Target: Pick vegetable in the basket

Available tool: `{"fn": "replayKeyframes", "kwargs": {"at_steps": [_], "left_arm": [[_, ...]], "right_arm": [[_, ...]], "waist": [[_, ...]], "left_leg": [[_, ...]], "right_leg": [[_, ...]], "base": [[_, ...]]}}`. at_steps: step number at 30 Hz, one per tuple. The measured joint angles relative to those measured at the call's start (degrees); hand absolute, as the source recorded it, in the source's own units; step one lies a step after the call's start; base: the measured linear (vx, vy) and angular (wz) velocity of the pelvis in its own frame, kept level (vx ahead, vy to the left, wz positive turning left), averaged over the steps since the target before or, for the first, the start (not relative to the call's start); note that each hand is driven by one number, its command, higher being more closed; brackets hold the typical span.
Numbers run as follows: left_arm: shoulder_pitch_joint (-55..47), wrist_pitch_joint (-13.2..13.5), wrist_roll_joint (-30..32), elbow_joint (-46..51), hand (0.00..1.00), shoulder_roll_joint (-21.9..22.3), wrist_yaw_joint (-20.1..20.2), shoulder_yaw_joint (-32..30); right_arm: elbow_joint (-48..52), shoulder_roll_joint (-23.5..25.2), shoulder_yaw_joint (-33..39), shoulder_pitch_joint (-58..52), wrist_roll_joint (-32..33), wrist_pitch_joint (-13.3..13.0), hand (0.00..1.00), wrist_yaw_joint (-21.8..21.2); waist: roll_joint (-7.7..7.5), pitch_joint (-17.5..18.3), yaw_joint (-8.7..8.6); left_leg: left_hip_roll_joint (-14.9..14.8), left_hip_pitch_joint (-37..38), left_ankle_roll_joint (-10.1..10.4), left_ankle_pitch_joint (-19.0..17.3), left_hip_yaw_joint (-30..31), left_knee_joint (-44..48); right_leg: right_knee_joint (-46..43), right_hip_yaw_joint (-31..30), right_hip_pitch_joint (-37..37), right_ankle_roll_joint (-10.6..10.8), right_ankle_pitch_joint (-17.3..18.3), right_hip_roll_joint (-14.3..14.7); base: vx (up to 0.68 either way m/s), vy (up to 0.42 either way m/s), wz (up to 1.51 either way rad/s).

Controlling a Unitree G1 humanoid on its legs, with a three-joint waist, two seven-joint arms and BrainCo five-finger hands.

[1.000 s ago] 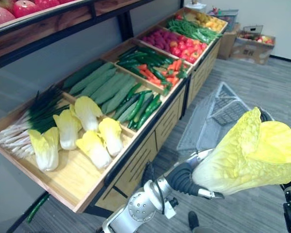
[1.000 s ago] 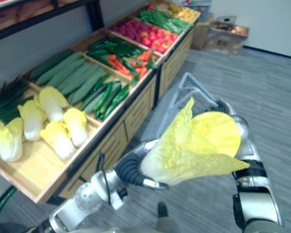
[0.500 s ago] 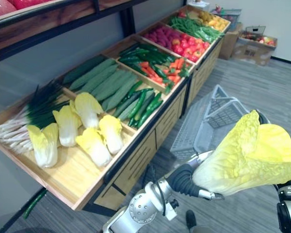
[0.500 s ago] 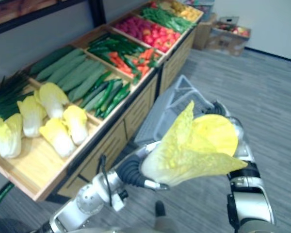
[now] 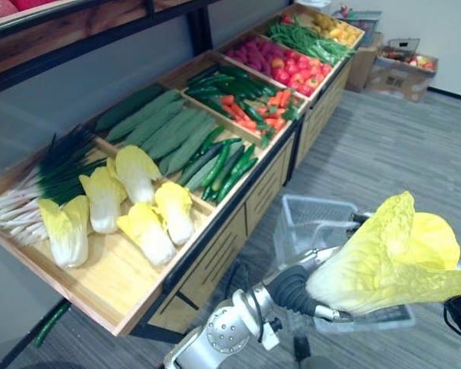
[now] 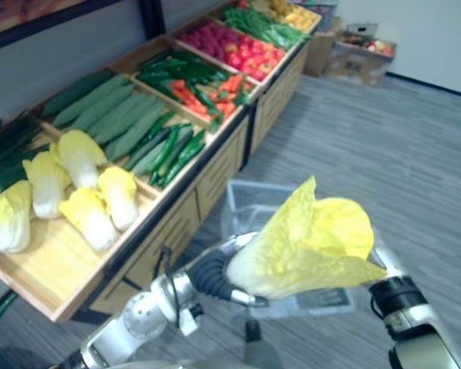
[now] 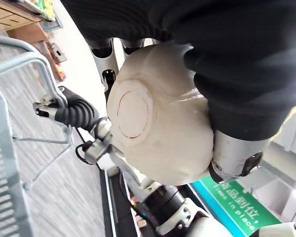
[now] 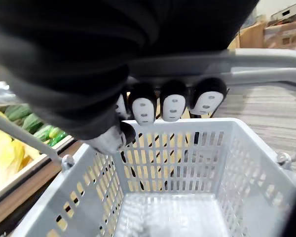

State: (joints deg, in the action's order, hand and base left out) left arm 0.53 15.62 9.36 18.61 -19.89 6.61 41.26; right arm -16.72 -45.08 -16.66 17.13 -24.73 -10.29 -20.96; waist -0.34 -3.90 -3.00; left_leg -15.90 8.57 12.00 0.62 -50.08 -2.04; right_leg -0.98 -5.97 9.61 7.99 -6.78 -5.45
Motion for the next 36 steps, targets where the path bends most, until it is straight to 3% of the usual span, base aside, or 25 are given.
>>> {"fn": "replayKeyframes", "kwargs": {"at_steps": [5, 13, 24, 29, 36], "left_arm": [[3.0, -0.1, 2.9, -3.7, 1.00, -0.5, 2.7, 1.7], [7.9, 0.0, 10.7, -12.5, 1.00, 0.6, 3.8, 6.9], [12.0, -0.1, 17.8, -26.3, 1.00, 8.1, 3.6, 10.1], [13.3, -2.5, 22.7, -35.5, 1.00, 11.7, 2.5, 8.9], [15.3, -6.3, 28.5, -45.6, 1.00, 16.1, -0.3, 4.9]], "right_arm": [[3.3, -3.5, -1.5, -1.6, 0.1, -0.1, 1.00, -2.0], [7.6, -3.3, -5.4, 0.6, 0.4, -0.1, 1.00, -2.1], [10.1, 0.0, -8.3, 5.6, 1.0, 0.3, 1.00, -3.5], [10.4, 3.5, -8.7, 7.4, 1.0, 0.4, 1.00, -3.8], [10.6, 5.0, -8.7, 7.6, 1.0, 2.2, 1.00, -4.2]], "waist": [[0.04, 0.0, -0.08], [0.06, 0.1, -1.25], [-0.21, 1.2, -1.75], [-1.05, 1.7, -3.04], [-1.96, 2.3, -3.29]], "left_leg": [[1.1, 0.6, 0.0, 0.6, 0.3, -2.0], [1.2, 1.0, 0.1, 1.2, 0.1, -2.5], [0.7, 2.9, 0.0, 1.8, -2.7, -3.0], [0.8, 3.7, 0.1, 2.0, -2.9, -3.7], [1.1, 3.9, 0.0, 2.0, -2.9, -3.7]], "right_leg": [[0.0, 0.3, -0.3, 0.2, 0.2, -0.5], [0.0, 0.2, -0.4, 0.2, 0.2, 0.0], [0.0, -2.1, -0.1, 0.0, 0.3, 1.4], [0.0, -2.5, -0.2, 0.0, 0.3, 1.6], [0.1, -3.0, -0.2, -0.1, 0.3, 1.6]], "base": [[-0.04, 0.017, 0.05], [-0.01, 0.002, -0.01], [-0.02, 0.013, -0.13], [-0.04, 0.011, -0.05], [-0.05, 0.019, -0.03]]}}
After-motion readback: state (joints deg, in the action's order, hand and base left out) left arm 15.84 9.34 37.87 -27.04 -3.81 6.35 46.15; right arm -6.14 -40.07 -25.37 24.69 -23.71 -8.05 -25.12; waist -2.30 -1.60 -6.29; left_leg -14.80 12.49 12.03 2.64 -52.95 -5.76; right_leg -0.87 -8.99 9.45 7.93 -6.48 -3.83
